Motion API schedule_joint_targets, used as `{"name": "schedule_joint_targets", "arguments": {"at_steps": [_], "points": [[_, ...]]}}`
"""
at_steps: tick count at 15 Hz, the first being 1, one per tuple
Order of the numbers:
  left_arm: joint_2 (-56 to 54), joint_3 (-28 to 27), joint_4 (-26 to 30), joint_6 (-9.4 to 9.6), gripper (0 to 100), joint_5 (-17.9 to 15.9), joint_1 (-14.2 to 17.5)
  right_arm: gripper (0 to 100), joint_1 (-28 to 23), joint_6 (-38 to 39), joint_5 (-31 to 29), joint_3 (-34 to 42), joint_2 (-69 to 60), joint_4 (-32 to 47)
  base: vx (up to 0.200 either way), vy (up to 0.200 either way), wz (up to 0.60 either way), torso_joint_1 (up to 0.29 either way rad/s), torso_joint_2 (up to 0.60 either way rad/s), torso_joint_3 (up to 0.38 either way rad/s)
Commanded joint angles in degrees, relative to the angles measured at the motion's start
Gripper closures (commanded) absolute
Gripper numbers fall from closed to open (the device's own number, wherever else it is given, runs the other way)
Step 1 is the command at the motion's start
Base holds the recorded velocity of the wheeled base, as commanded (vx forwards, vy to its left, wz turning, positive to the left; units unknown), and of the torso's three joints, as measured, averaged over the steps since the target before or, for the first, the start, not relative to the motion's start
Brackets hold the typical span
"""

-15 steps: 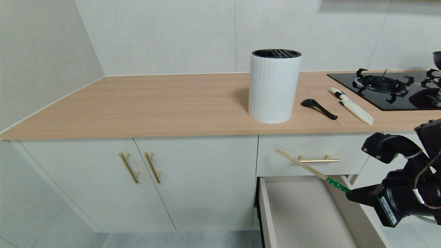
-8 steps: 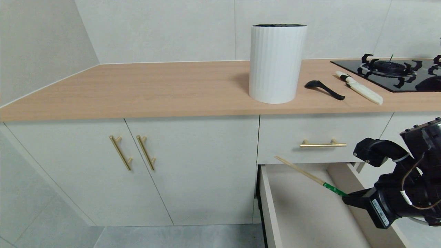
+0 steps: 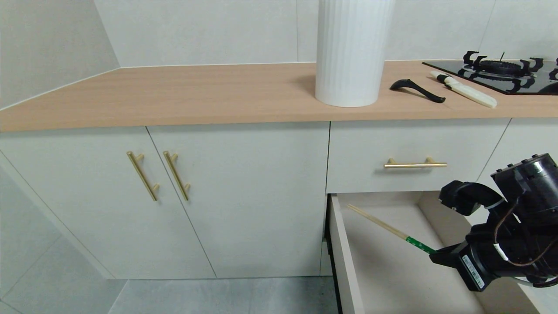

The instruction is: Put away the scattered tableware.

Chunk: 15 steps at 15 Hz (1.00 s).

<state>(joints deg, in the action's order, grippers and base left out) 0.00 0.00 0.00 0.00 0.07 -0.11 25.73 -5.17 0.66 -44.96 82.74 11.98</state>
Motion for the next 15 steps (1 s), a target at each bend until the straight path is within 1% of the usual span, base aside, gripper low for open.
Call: {"name": "schedule_joint_targets", "arguments": {"at_steps": [1, 3, 4, 6, 7, 8, 10, 11, 13, 15], "points": [[0.00, 0.00, -0.09, 0.00, 0, 0.01, 0.02, 100, 0.02, -0.02, 0.04, -0.04, 1.11, -0.03, 0.000, 0.000, 0.00, 0.000, 0.00, 0.000], [0.00, 0.00, -0.09, 0.00, 0, 0.01, 0.02, 100, -0.16, 0.25, -0.75, -0.39, 2.96, -0.47, 0.000, 0.000, 0.00, 0.000, 0.00, 0.000], [0.00, 0.00, -0.09, 0.00, 0, 0.01, 0.02, 100, -0.33, 0.25, -2.06, -0.48, 4.10, -0.73, 0.000, 0.000, 0.00, 0.000, 0.00, 0.000], [0.00, 0.00, -0.09, 0.00, 0, 0.01, 0.02, 100, -0.42, 0.51, -6.72, -0.92, 8.84, -1.61, 0.000, 0.000, 0.00, 0.000, 0.00, 0.000], [0.09, 0.00, 0.00, 0.00, 0, 0.01, 0.02, 100, -0.42, 0.60, -6.81, -0.92, 9.02, -1.70, 0.000, 0.000, 0.00, 0.000, 0.00, 0.000], [0.00, 0.00, 0.00, 0.00, 0, 0.01, 0.02, 100, -0.69, 3.41, -7.69, -2.85, 12.62, -2.75, 0.000, 0.000, 0.00, 0.000, 0.00, 0.000], [0.00, 0.00, 0.00, 0.00, 0, 0.01, 0.02, 100, -0.33, 13.61, -7.60, -6.19, 18.42, -5.83, 0.000, 0.000, 0.00, 0.000, 0.00, 0.000], [0.00, 0.00, 0.00, 0.00, 0, 0.01, 0.02, 100, -0.25, 15.89, -7.69, -6.46, 20.89, -7.41, 0.000, 0.000, 0.00, 0.000, 0.00, 0.000], [0.00, 0.00, 0.00, 0.00, 0, 0.01, 0.02, 100, -0.25, 16.51, -7.78, -6.63, 24.93, -9.00, 0.000, 0.000, 0.00, 0.000, 0.00, 0.000], [0.00, 0.00, -0.09, 0.00, 0, 0.01, 0.02, 100, 0.81, 17.30, -7.95, -6.28, 30.55, -14.09, 0.000, 0.000, 0.00, 0.000, 0.00, 0.000]]}}
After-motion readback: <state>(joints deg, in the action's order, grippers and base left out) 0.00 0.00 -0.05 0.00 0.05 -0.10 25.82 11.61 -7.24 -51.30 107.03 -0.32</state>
